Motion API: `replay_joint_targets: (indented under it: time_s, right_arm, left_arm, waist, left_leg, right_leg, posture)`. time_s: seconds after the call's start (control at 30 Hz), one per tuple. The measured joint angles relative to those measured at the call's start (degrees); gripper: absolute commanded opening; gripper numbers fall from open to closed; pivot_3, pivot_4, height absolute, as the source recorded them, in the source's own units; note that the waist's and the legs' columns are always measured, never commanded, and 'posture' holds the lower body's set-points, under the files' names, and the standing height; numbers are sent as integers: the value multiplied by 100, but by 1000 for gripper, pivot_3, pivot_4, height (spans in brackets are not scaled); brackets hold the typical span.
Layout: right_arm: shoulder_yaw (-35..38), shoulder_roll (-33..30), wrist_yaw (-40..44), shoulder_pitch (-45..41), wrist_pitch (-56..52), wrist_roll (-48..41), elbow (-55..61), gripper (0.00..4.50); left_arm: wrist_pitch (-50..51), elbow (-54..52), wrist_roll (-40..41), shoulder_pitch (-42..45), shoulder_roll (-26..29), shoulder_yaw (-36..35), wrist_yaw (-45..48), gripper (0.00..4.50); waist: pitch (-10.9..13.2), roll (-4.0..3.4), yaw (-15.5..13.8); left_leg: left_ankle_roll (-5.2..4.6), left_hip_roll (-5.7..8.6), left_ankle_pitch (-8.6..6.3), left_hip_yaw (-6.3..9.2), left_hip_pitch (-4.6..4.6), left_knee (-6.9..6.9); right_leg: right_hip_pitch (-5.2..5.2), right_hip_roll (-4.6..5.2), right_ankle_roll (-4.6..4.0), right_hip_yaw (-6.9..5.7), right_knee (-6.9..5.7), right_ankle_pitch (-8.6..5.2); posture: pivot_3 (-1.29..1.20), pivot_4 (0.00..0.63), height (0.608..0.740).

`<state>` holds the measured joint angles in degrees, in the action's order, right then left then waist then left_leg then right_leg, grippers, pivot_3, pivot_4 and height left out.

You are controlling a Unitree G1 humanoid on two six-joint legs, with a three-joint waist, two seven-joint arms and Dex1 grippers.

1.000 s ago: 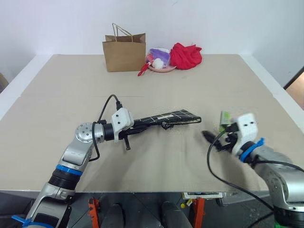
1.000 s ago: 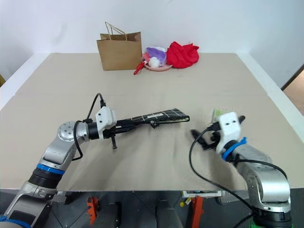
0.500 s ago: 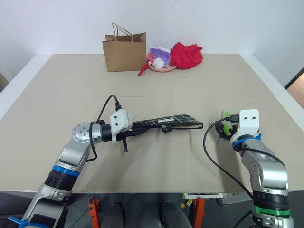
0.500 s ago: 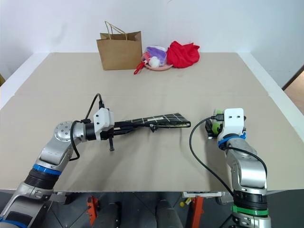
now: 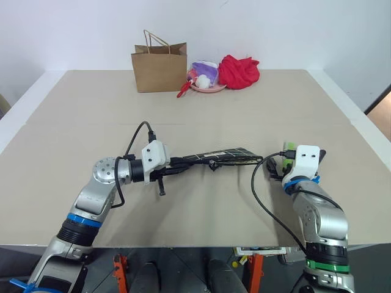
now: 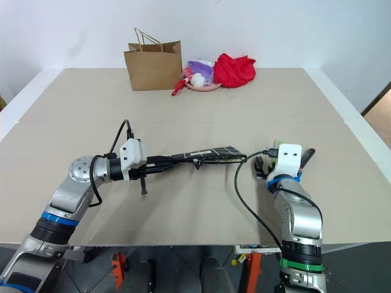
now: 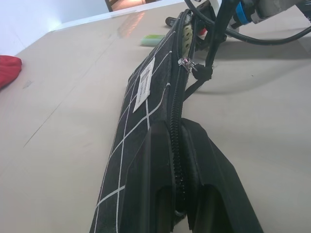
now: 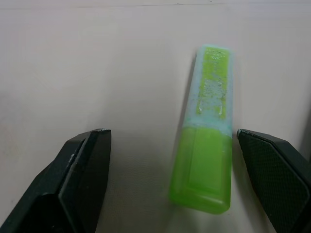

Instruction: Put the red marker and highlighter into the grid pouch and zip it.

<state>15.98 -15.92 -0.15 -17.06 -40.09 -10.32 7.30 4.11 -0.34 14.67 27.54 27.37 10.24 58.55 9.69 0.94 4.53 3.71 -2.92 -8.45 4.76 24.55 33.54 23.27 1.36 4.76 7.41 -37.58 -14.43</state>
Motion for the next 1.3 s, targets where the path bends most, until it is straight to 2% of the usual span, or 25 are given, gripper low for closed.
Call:
replay_joint_targets:
  time_s: [0.03, 0.13, 0.3, 0.33, 0.57, 0.9, 1.07, 1.23, 1.3]
  right_arm:
    - [3, 22, -43, -23, 3, 6, -25, 4464]
    - [-6, 84, -130, -40, 42, 7, -55, 3617]
    - [-132, 167, -175, -66, 75, 46, -69, 1193]
    - [-155, 167, -206, -67, 75, 68, -68, 1019]
    - [-228, 144, -244, -41, 59, 147, -33, 1031]
    - [-286, -310, 177, 130, 14, 159, 110, 1031]
    - [-260, -996, 926, 276, -23, -38, 768, 1031]
    - [-156, -2085, 2419, 383, 350, -629, 1644, 1031]
    - [25, -2297, 2884, 382, 492, -927, 1858, 1031]
  left_arm:
    - [9, 0, 0, 0, 0, 0, -28, 0]
    - [15, -4, 1, 0, 1, 0, -71, 0]
    - [23, -27, 5, -9, 4, 0, -92, 0]
    - [26, -29, 6, -14, 5, 0, -97, 0]
    - [82, -35, 43, -19, 10, 0, -114, 0]
    - [82, -34, 55, -20, 34, 0, -98, 0]
    - [126, -41, 115, -29, 38, 0, -51, 0]
    - [263, -42, 288, -51, 76, 0, 135, 0]
    - [333, -49, 369, -44, 83, 0, 220, 0]
  waist:
    - [0, 0, 0]
    - [0, 0, -2]
    - [-1, 1, -31]
    - [-2, 3, -35]
    - [-2, 4, -35]
    - [-2, 3, -45]
    - [2, -4, -16]
    - [9, -13, -18]
    - [11, -10, -19]
  left_leg:
    - [0, 0, 0, 0, 0, 1]
    - [2, 0, 2, 0, -1, 6]
    - [3, 0, 4, 0, 0, 9]
    - [4, 0, 4, 0, 0, 9]
    - [4, 0, 5, 0, 0, 9]
    - [4, 1, 4, 0, 6, 6]
    - [3, 1, 4, 0, 8, 4]
    - [3, 1, 3, 0, 8, 3]
    - [3, 1, 3, 0, 8, 3]
  right_leg:
    - [-1, 0, -4, 0, 0, 0]
    - [-4, 1, -13, 0, 0, -2]
    - [-9, 2, -13, 0, 1, -1]
    - [-11, 2, -13, 0, 4, -2]
    - [-12, 2, -13, 0, 7, -1]
    - [-9, 2, -11, 0, 7, -9]
    - [-1, 1, -10, 1, 7, -9]
    - [-2, 2, -10, 1, 8, -12]
    - [-3, 2, -11, 0, 8, -13]
  posture:
    - [0, 150, 740]
    - [0, 150, 740]
    - [0, 150, 740]
    - [0, 150, 740]
    - [0, 150, 740]
    - [0, 150, 740]
    - [0, 150, 740]
    - [0, 150, 740]
    - [0, 150, 740]
